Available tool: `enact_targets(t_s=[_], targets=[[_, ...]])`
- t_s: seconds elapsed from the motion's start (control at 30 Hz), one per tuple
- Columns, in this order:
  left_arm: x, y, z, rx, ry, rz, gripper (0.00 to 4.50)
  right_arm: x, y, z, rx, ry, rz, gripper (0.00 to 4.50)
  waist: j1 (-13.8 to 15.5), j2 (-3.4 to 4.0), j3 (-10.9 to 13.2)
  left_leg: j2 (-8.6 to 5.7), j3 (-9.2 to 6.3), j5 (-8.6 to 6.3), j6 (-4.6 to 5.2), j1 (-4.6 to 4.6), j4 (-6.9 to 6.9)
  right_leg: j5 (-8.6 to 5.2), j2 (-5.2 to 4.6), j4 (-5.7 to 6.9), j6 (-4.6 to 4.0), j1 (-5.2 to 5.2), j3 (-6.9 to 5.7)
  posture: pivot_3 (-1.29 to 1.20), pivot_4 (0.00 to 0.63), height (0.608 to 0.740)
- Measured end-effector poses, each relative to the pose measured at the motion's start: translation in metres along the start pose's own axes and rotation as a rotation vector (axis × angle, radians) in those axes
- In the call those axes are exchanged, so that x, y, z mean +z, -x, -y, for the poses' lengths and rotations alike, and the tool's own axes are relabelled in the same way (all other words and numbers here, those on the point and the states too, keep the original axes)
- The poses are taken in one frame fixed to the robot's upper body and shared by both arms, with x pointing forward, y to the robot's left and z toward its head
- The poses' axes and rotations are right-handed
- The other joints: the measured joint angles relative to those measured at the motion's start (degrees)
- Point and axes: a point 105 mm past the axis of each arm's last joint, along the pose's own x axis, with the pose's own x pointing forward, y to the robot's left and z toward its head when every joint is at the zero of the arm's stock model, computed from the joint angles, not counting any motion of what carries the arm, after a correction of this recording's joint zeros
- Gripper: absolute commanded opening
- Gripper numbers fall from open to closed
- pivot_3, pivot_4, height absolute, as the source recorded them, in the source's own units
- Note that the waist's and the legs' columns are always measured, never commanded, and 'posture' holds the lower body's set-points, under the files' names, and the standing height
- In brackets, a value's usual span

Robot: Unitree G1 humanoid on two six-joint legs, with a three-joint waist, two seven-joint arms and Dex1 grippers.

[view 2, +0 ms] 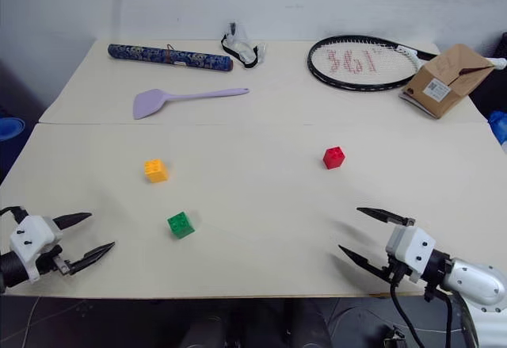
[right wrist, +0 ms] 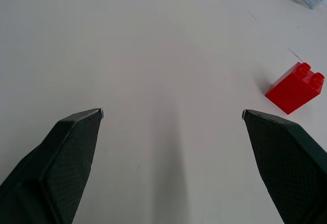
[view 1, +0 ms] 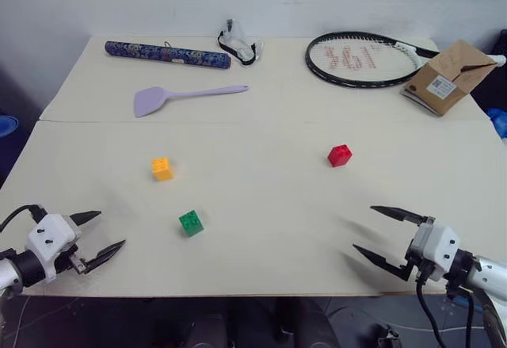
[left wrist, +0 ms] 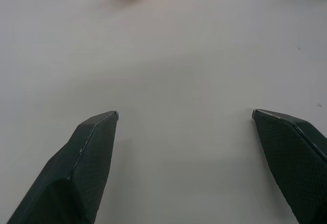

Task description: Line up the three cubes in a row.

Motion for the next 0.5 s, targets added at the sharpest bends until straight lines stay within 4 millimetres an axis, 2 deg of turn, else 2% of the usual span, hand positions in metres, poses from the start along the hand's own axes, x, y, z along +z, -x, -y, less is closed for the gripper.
enact_targets(t_s=[0.13, 0.23, 0.4, 0.5], targets=[[0.011, -0.005, 0.002, -0.052, 0.073, 0.060, 4.41, 0.001, 0.008, -0.003, -0.057, -0.072, 0.014, 4.50, 0.17, -0.01, -0.01, 0.00, -0.02, 0.02, 0.02, 0.00, 0.00, 0.00, -0.01, 0.00, 0.00, 0.03, -0.02, 0.00, 0.150, 0.740], [0.021, -0.008, 0.017, -0.183, 0.103, 0.052, 4.41, -0.003, 0.028, 0.002, -0.169, -0.136, -0.015, 4.50, 0.30, -0.01, -0.01, -0.03, -0.04, 0.01, 0.03, 0.00, 0.00, 0.01, -0.02, -0.07, 0.01, 0.07, -0.01, 0.00, 0.150, 0.740], [0.070, -0.036, 0.036, -0.318, 0.090, 0.223, 4.41, -0.028, 0.068, 0.011, -0.493, -0.266, -0.088, 4.50, 0.59, -0.03, -0.02, -0.04, -0.06, -0.06, -0.25, 0.03, 0.00, 0.02, -0.03, 0.03, 0.02, 0.08, 0.02, 0.00, 0.150, 0.740], [0.092, -0.047, 0.041, -0.354, 0.074, 0.305, 4.41, -0.046, 0.076, 0.008, -0.596, -0.335, -0.128, 4.50, 0.01, 0.09, -0.08, -0.03, -0.02, 0.04, -0.15, 0.04, -0.02, 0.00, 0.01, 0.11, -0.01, 0.04, 0.05, 0.00, 0.150, 0.740]])
